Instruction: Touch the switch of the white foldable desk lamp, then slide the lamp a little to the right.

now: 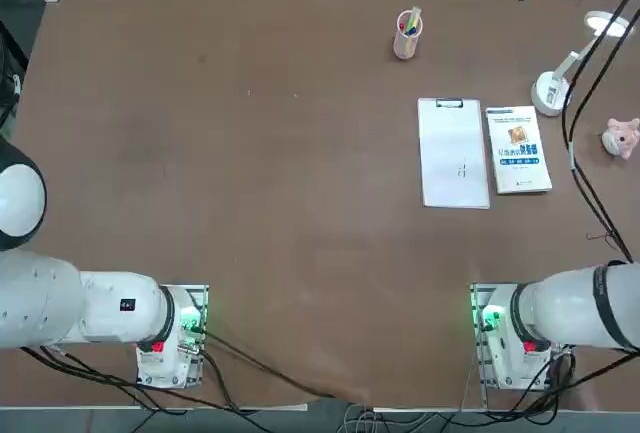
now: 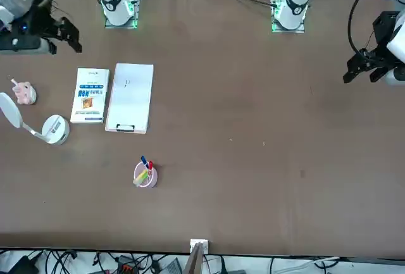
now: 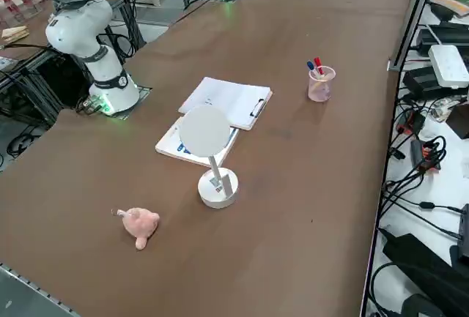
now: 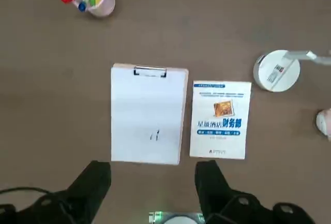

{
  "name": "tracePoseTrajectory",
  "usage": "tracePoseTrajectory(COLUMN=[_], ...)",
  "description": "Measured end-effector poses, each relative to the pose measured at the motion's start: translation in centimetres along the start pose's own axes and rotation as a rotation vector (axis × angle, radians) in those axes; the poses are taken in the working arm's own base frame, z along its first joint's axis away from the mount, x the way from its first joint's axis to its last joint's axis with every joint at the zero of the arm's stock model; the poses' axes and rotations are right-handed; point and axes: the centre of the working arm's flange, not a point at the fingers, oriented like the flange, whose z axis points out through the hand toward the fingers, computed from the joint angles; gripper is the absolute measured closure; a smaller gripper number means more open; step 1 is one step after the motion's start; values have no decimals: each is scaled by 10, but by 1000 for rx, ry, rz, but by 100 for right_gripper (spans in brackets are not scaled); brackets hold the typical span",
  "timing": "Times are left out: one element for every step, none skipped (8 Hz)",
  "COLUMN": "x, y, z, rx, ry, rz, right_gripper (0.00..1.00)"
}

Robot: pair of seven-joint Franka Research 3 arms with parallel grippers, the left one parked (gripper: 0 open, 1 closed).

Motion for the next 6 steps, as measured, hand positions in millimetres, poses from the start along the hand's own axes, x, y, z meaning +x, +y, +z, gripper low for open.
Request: tracePoseTrajectory(x=[9,15,15,8,-2,-12], y=[4,5,5,0,-8,-12], z=[0,1,-1,-7,-13,-13], rx=[7,9,10,11,13,16], ry=[1,1,4,15,36,59], rz=[18,55,102,132,141,137], right_gripper=[0,0,0,0,0,0])
